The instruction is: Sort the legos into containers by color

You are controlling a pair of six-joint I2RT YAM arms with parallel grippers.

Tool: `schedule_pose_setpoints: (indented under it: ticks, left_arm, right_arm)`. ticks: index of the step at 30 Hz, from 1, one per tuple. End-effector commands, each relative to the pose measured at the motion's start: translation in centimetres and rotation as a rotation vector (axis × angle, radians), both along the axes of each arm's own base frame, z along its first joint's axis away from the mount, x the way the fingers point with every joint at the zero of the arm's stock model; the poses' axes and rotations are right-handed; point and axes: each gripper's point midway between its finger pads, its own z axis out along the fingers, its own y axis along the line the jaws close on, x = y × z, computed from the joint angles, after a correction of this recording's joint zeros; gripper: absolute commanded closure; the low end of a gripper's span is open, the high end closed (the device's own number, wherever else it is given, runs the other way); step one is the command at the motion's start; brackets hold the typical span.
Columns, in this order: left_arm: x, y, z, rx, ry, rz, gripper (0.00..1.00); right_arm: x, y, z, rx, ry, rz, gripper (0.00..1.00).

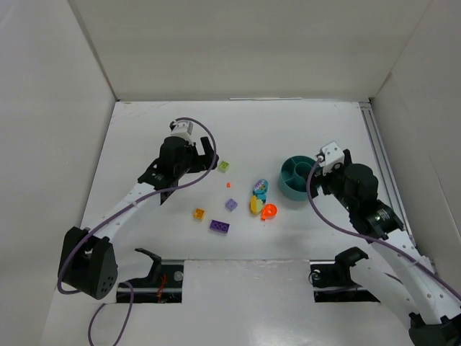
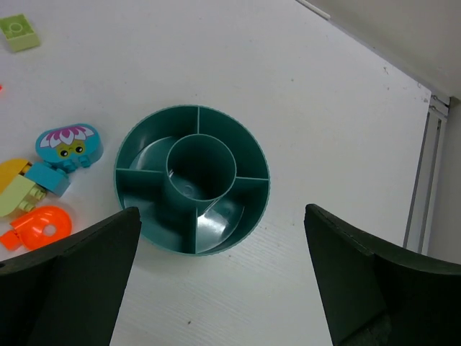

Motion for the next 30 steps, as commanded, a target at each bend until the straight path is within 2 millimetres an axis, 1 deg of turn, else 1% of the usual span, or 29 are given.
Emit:
schedule_pose_setpoints:
  ticks: [1,6,7,8,9,10,11,12,14,15,16,17,18,20,21,22,23,24,25,26,27,28,29,30]
  left_arm:
    - [0.4,-0.1,2.4,-0.007,-0.063,0.007,0.00]
    - [0.5,-0.1,2.6,-0.011,-0.071,0.007,0.00]
    - [0.6,-0.1,2.8,-0.007,-0.083,0.003,0.00]
    - [0.7,-0.2,2.3,-0.002,-0.072,0.003,0.00]
    - [0.7,-0.2,2.3,-0.002,-0.072,0.003,0.00]
    - [1.1,-0.3,2.3,-0.003,-0.073,0.003,0.00]
    - [1.3,-0.4,1.4,0.014,-0.056,-0.002,0.00]
    - [1.6,-0.5,1.6,0.015,-0.055,-0.002,0.00]
    - [2.1,-0.8,0.5,0.027,-0.028,-0.002,0.00]
    - [2.6,-1.0,0.8,0.026,-0.030,-0.002,0.00]
    - [2.7,-1.0,0.1,0.043,-0.020,-0.008,0.00]
    - [2.9,-1.6,0.3,0.040,-0.027,-0.018,0.00]
    - [3.7,-1.5,-0.1,0.059,-0.026,-0.005,0.03]
    - [4.0,-2.1,-0.6,0.066,-0.013,-0.015,0.07]
    - [4.4,-2.2,-1.7,0.087,0.008,-0.022,0.09]
    - [4.9,-2.5,-1.7,0.087,0.008,-0.022,0.11]
    - [5.0,-2.9,-2.0,0.102,0.009,-0.038,0.13]
    - [5.3,-3.1,-2.4,0.106,0.018,-0.038,0.15]
    - [5.8,-3.8,-3.0,0.121,0.027,-0.055,0.16]
    - [5.8,-4.2,-3.4,0.136,0.038,-0.069,0.18]
    - [5.7,-4.7,-4.0,0.163,0.050,-0.080,0.19]
    - [5.8,-5.0,-5.1,0.184,0.076,-0.080,0.21]
    - [6.2,-5.7,-4.9,0.198,0.061,-0.092,0.21]
    - [6.4,-5.5,-5.3,0.213,0.075,-0.082,0.22]
  right_arm:
    - [-0.1,0.2,1.6,0.026,-0.070,0.022,0.00]
    - [0.3,0.8,1.8,0.026,-0.091,0.054,0.00]
    - [0.3,0.6,1.3,0.019,-0.082,0.043,0.00]
    - [0.7,0.5,1.4,0.017,-0.087,0.031,0.00]
    - [0.8,0.5,1.3,0.010,-0.096,0.034,0.00]
    - [0.8,0.9,1.6,0.011,-0.112,0.059,0.00]
    - [1.0,1.3,1.9,0.022,-0.132,0.072,0.00]
    - [1.1,1.4,2.2,0.016,-0.144,0.086,0.00]
    - [1.2,1.4,2.4,0.011,-0.157,0.088,0.00]
    - [1.2,1.2,2.4,0.018,-0.155,0.067,0.00]
    - [1.5,0.8,2.2,0.019,-0.145,0.038,0.00]
    - [1.7,-0.1,2.2,0.009,-0.148,-0.007,0.00]
    - [2.0,-0.3,2.2,0.002,-0.142,-0.022,0.02]
    - [2.2,-0.8,2.0,0.001,-0.128,-0.049,0.05]
    - [2.3,-1.2,2.0,-0.002,-0.129,-0.069,0.06]
    - [2.6,-1.9,2.2,-0.009,-0.131,-0.102,0.10]
    - [2.6,-1.9,2.2,-0.009,-0.131,-0.102,0.12]
    - [2.7,-2.4,2.3,-0.013,-0.132,-0.123,0.13]
    - [2.8,-2.9,2.7,-0.013,-0.141,-0.147,0.15]
    - [3.0,-2.8,2.4,-0.008,-0.131,-0.149,0.17]
    - [3.0,-3.2,2.4,-0.009,-0.131,-0.163,0.17]
    - [3.1,-3.6,2.4,-0.010,-0.131,-0.175,0.18]
    - [3.2,-3.5,2.2,-0.005,-0.121,-0.178,0.19]
    - [3.3,-3.9,2.2,-0.006,-0.120,-0.190,0.19]
